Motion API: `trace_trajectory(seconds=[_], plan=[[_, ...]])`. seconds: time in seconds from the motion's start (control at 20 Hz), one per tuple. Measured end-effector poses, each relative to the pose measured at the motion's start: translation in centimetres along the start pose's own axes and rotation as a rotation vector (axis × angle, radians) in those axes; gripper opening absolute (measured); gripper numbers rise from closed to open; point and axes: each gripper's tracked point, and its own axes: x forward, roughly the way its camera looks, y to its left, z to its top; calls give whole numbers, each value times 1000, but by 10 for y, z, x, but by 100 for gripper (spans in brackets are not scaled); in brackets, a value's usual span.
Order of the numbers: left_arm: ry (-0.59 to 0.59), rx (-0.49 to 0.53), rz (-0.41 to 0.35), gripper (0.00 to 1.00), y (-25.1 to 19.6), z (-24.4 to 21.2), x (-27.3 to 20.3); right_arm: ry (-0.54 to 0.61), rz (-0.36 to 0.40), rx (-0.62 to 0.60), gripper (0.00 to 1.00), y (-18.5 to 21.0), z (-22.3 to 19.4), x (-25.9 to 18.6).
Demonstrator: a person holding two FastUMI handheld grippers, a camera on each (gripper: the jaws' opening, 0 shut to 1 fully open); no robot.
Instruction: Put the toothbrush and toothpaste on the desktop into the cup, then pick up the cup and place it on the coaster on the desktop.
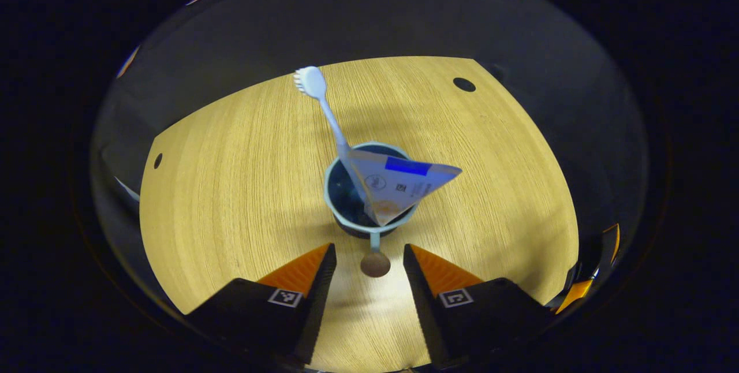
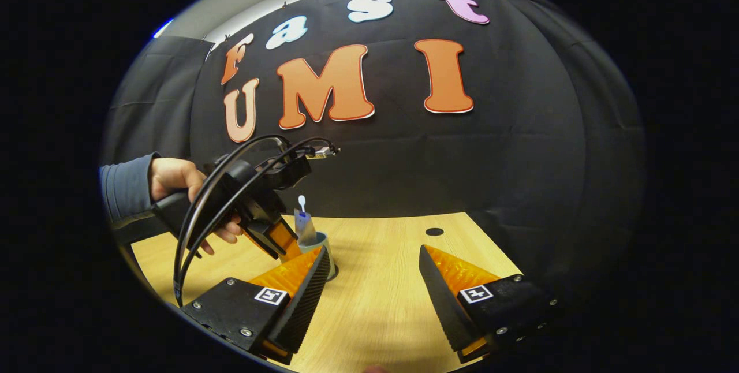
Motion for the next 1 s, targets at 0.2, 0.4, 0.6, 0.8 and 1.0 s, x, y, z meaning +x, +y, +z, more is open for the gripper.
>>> trace_trajectory(seconds=[0.2, 0.4, 0.6, 0.8, 1.0], plan=[[-124, -22, -35, 92, 16, 8, -41, -28, -32, -36, 93, 16, 19, 1], [-308, -61, -18, 95, 47, 2, -89, -91, -41, -48, 93, 50, 51, 1], [-524, -66, 76, 95, 98, -2, -137, -130, -30, -99, 93, 90, 73, -2], [-728, -57, 166, 95, 144, -20, -193, -192, 18, -111, 93, 140, 94, 0], [-893, -18, 227, 95, 171, -34, -237, -217, 19, -164, 93, 166, 97, -1]])
